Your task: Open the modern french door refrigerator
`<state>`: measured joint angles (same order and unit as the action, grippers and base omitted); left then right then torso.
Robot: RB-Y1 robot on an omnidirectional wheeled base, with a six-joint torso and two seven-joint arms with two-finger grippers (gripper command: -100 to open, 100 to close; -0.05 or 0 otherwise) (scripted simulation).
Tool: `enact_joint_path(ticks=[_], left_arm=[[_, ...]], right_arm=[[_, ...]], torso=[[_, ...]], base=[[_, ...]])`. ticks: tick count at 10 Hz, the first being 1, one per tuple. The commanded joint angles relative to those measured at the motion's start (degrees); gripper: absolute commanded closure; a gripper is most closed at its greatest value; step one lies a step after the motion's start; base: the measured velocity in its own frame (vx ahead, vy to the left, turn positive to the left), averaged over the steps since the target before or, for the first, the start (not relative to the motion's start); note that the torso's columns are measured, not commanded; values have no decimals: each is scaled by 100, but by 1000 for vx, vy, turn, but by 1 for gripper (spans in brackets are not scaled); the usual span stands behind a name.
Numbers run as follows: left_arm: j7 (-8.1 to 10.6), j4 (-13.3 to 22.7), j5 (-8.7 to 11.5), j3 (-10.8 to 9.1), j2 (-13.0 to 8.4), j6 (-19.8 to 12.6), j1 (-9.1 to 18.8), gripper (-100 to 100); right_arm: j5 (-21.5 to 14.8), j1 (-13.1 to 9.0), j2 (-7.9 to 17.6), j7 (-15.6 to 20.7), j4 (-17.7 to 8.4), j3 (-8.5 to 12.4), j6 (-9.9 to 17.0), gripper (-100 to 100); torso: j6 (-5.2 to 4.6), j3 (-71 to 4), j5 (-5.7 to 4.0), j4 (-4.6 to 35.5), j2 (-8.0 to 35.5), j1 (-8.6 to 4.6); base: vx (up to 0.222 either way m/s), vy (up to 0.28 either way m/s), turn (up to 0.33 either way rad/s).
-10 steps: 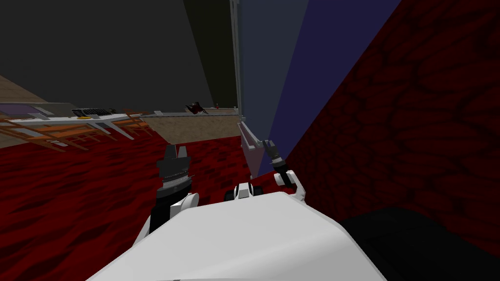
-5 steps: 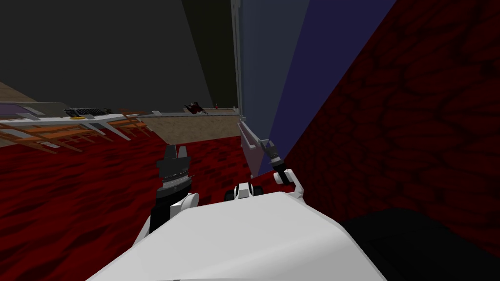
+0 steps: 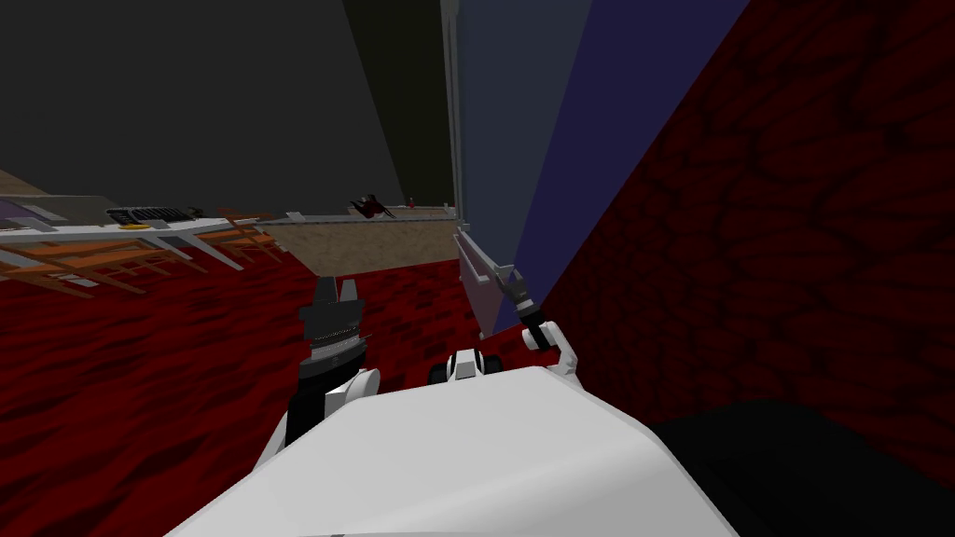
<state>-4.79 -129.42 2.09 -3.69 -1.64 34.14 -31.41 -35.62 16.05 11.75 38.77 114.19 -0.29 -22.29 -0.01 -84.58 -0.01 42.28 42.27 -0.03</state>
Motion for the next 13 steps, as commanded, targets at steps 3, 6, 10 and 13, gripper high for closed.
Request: enact_joint_path(ticks=[3, 6, 10, 13], left_arm=[[0, 0, 0, 0, 0, 0, 0, 0], [0, 0, 0, 0, 0, 0, 0, 0], [0, 0, 0, 0, 0, 0, 0, 0], [0, 0, 0, 0, 0, 0, 0, 0]], right_arm=[[-358, -117, 24, 675, -207, 17, 64, -100], [-805, -286, 58, 1204, -531, 60, 106, -100], [-1014, -368, 75, 1790, -696, 83, 121, -100], [-1404, -528, 108, 2309, -1029, 129, 135, -100]], torso=[[1, 0, 2, 1, 0, 4], [1, 0, 2, 1, 1, 4], [0, 0, 1, 1, 1, 2], [1, 0, 2, 0, 0, 3]], base=[[-13, 30, -24], [-7, 32, -40], [-6, 24, -18], [1, 19, -32]])
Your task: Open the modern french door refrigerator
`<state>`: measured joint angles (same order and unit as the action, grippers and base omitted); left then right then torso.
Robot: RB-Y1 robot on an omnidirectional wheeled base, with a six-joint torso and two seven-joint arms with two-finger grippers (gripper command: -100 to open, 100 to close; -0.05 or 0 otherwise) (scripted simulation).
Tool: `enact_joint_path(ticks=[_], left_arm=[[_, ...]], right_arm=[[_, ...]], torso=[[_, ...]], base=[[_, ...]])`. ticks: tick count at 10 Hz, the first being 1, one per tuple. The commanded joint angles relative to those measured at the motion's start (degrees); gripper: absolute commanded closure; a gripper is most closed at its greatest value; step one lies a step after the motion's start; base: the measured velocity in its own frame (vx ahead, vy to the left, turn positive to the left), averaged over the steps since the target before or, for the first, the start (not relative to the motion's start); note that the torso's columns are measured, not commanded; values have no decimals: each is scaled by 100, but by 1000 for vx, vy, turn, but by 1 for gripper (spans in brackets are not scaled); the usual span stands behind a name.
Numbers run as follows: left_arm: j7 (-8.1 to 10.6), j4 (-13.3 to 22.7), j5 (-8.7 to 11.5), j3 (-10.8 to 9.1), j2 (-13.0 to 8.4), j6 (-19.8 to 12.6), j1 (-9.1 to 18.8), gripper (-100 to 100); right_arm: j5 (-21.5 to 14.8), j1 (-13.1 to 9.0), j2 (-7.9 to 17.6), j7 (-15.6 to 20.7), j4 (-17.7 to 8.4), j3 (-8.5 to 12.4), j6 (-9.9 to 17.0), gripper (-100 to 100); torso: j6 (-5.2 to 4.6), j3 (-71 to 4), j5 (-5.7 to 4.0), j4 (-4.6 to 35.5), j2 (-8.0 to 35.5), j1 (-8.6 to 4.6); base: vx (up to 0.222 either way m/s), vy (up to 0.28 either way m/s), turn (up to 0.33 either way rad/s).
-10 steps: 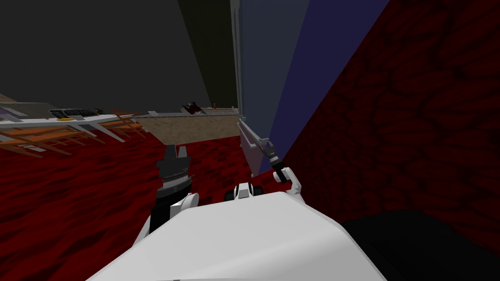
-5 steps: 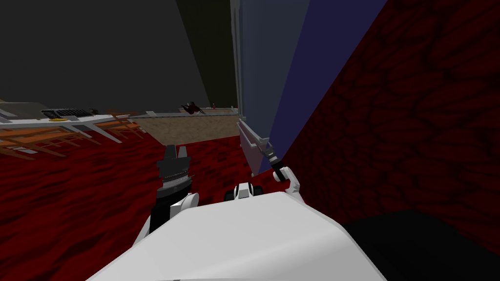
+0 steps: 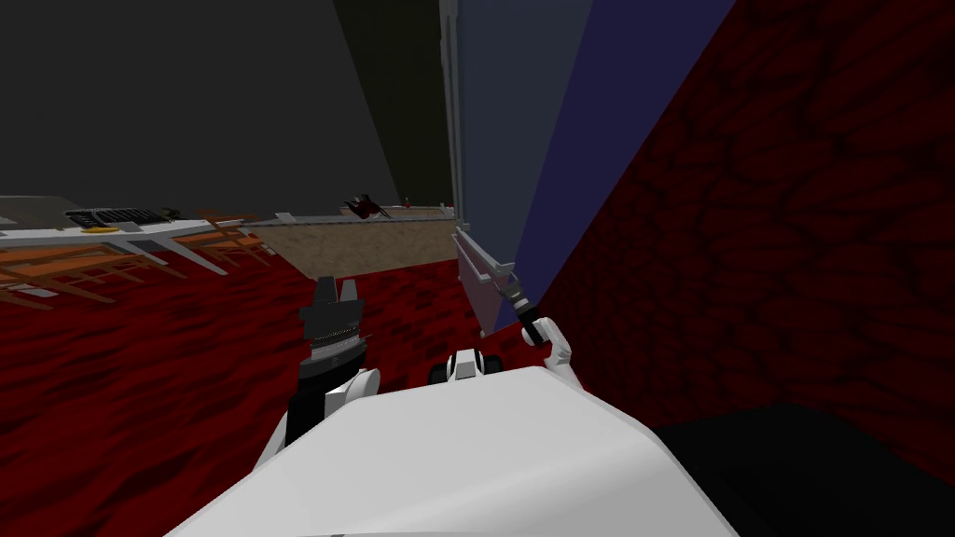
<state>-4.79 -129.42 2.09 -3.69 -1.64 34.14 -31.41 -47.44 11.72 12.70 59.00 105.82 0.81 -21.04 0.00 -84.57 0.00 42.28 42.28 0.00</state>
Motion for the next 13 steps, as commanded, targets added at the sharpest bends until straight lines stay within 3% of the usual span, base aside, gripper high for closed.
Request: enact_joint_path(ticks=[1, 4, 6, 13], left_arm=[[0, 0, 0, 0, 0, 0, 0, 0], [0, 0, 0, 0, 0, 0, 0, 0], [0, 0, 0, 0, 0, 0, 0, 0], [0, 0, 0, 0, 0, 0, 0, 0]], right_arm=[[-222, -95, 12, 458, -192, 19, 10, -100], [-571, -246, 36, 981, -526, 66, 6, -100], [-571, -246, 36, 1173, -526, 66, 6, -100], [-1145, -519, 18, 2298, -1165, 160, -52, -100]], torso=[[0, 0, 1, 0, 0, 3], [-1, 0, 0, 0, 1, -2], [0, 1, 0, 0, 1, -1], [0, 1, 0, 0, 1, -1]], base=[[4, 21, -16], [8, 17, -23], [5, 7, -6], [16, 6, -17]])
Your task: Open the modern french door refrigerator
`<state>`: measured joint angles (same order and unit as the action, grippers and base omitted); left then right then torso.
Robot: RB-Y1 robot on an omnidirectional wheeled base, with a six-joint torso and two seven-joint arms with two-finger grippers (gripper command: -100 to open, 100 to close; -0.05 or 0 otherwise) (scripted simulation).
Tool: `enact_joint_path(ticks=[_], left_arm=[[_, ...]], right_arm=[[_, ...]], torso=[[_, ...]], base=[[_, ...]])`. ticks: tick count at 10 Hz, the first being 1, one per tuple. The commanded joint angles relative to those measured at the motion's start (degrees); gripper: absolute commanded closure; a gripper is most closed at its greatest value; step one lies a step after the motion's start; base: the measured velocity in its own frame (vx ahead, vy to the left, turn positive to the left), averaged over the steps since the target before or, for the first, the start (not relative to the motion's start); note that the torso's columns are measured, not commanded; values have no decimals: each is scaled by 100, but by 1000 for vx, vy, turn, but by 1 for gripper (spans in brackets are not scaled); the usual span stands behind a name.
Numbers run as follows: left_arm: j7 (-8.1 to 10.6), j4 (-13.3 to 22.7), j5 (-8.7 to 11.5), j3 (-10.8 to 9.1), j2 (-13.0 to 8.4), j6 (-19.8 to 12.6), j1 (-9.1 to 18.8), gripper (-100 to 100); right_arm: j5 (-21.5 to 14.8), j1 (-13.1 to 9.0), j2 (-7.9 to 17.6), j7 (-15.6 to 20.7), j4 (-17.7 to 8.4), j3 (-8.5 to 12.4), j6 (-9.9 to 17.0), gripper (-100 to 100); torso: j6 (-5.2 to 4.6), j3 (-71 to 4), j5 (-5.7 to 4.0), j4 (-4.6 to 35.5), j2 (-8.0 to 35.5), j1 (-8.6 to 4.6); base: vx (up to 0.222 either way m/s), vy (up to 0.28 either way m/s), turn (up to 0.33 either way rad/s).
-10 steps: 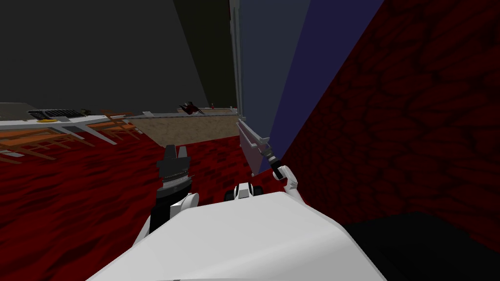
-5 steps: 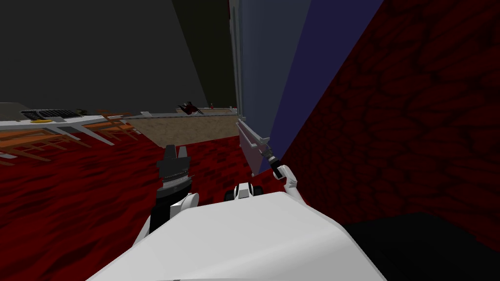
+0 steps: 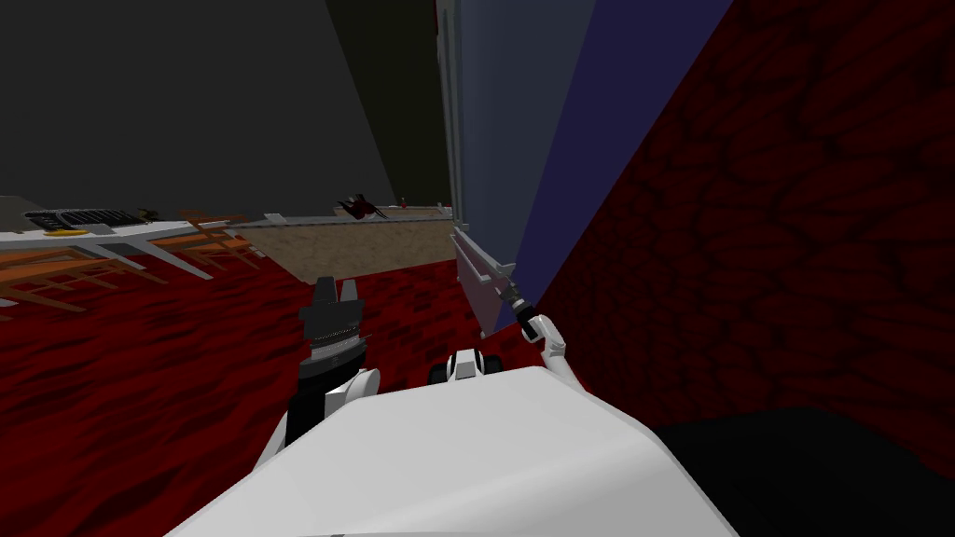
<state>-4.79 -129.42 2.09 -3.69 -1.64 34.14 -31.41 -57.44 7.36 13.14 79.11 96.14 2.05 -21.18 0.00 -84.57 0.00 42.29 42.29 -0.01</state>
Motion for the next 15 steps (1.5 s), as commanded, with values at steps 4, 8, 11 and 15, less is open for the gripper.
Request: enact_joint_path(ticks=[4, 8, 11, 15], left_arm=[[0, 0, 0, 0, 0, 0, 0, 0], [0, 0, 0, 0, 0, 0, 0, 0], [0, 0, 0, 0, 0, 0, 0, 0], [0, 0, 0, 0, 0, 0, 0, 0]], right_arm=[[-375, -199, -95, 903, -486, 79, -82, -100], [-567, -302, -226, 1451, -746, 118, -129, -100], [-650, -347, -319, 1691, -864, 136, -153, -100], [-884, -483, -900, 2355, -1230, 189, -237, -100]], torso=[[2, -3, -1, -2, -7, -1], [8, -45, -15, -37, -83, -25], [20, -73, -24, -60, -138, -34], [45, -109, -35, -89, -202, -33]], base=[[22, 0, -13], [16, 1, -10], [13, 1, -11], [19, -18, -20]])
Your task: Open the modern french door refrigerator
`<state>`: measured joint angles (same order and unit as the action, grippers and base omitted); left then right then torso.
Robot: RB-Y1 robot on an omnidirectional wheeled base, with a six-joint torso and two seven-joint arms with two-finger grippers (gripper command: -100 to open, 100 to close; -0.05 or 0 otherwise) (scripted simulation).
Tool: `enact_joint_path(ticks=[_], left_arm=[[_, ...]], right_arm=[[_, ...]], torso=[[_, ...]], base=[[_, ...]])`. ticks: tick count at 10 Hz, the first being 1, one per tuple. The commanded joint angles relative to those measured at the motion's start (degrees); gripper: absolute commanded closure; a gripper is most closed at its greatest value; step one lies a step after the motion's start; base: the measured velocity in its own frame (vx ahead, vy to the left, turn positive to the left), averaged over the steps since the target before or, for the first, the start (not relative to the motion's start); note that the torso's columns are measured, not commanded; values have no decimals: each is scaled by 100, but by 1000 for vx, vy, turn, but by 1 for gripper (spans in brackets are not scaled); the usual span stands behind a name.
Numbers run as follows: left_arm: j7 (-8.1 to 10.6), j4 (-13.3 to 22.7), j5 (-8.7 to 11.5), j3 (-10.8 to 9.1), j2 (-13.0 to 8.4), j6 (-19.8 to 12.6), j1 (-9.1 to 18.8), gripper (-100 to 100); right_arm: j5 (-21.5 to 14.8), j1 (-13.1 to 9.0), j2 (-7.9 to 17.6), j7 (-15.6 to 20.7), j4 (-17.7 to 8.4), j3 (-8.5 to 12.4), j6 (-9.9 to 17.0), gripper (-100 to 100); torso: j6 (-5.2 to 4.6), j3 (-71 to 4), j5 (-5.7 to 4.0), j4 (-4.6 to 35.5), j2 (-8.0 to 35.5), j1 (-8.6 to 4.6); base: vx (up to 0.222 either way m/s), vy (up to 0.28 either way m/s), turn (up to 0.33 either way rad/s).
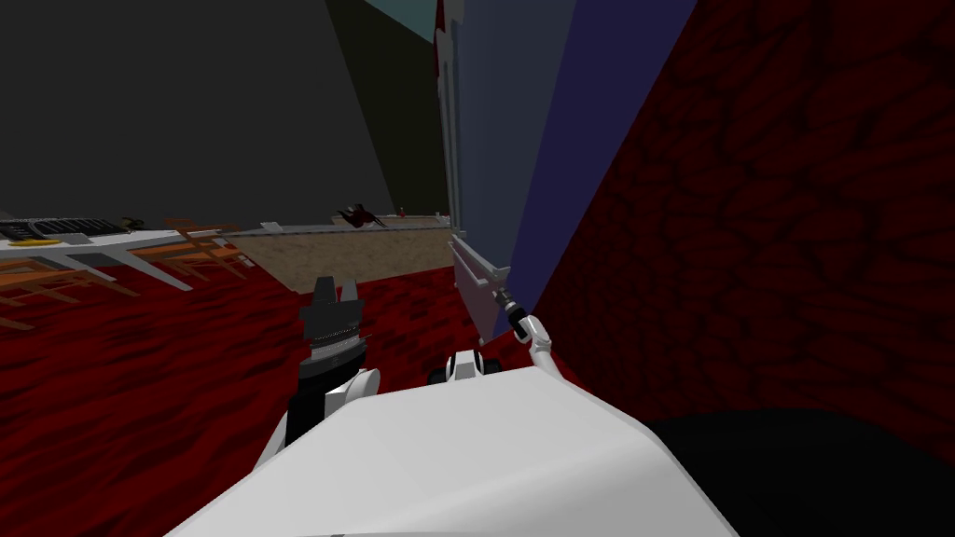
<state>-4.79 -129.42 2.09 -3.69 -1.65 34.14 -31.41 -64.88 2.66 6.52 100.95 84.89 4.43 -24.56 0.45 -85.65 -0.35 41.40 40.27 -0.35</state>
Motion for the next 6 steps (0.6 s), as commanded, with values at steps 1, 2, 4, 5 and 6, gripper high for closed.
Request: enact_joint_path(ticks=[1, 2, 4, 5, 6], left_arm=[[0, 0, 0, 0, 0, 0, 0, 0], [0, 0, 0, 0, 0, 0, 0, 0], [0, 0, 0, 0, 0, 0, 0, 0], [0, 0, 0, 0, 0, 0, 0, 0], [0, 0, 0, 0, 0, 0, 0, 0]], right_arm=[[-176, -35, -412, 280, -165, -39, 85, -100], [-201, -51, -563, 362, -211, -32, 71, -100], [-218, -61, -808, 418, -241, -28, 61, -100], [-226, -66, -920, 444, -255, -25, 55, -100], [-209, 17, -788, 408, -224, 25, 54, -100]], torso=[[15, -4, 2, 3, -7, 14], [32, -9, 5, 5, -19, 32], [72, -28, 9, 8, -56, 66], [82, -28, 10, 10, -55, 78], [61, -18, 25, 32, -27, 87]], base=[[40, -21, -36], [35, -10, -30], [1, -13, -4], [-8, 8, 55], [-47, 0, -65]])
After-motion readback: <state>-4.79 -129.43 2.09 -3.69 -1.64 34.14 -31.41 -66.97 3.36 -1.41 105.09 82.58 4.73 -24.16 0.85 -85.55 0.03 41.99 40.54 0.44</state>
